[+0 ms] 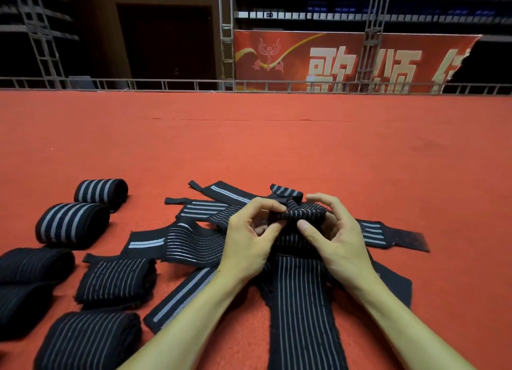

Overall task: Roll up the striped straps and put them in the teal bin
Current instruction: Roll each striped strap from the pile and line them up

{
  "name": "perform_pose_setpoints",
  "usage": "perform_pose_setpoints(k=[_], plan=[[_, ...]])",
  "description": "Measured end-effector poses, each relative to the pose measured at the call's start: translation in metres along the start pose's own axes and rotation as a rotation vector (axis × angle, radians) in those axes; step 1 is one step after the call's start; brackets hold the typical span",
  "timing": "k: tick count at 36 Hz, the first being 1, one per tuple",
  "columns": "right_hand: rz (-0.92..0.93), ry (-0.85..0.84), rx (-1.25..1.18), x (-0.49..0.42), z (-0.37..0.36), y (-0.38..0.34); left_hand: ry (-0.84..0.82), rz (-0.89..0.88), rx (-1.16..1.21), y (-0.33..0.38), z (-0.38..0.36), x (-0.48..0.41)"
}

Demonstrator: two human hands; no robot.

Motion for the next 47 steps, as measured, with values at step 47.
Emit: perform_pose_setpoints(k=[47], plan=[[-0.145, -0.092, -0.153, 0.004, -0.009, 0.005, -0.031, 0.024, 0.039, -0.005, -0.003, 0.002]])
Point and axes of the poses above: each hand's wrist, its own x-axis away from the middle knuckle, its own z-axis out of the back of the hand, y = z × x, the point moved 8 cm from there along -x, towards the middle knuckle, and after that the axes turned 9 degrees about -z, right-handed, at the moved point
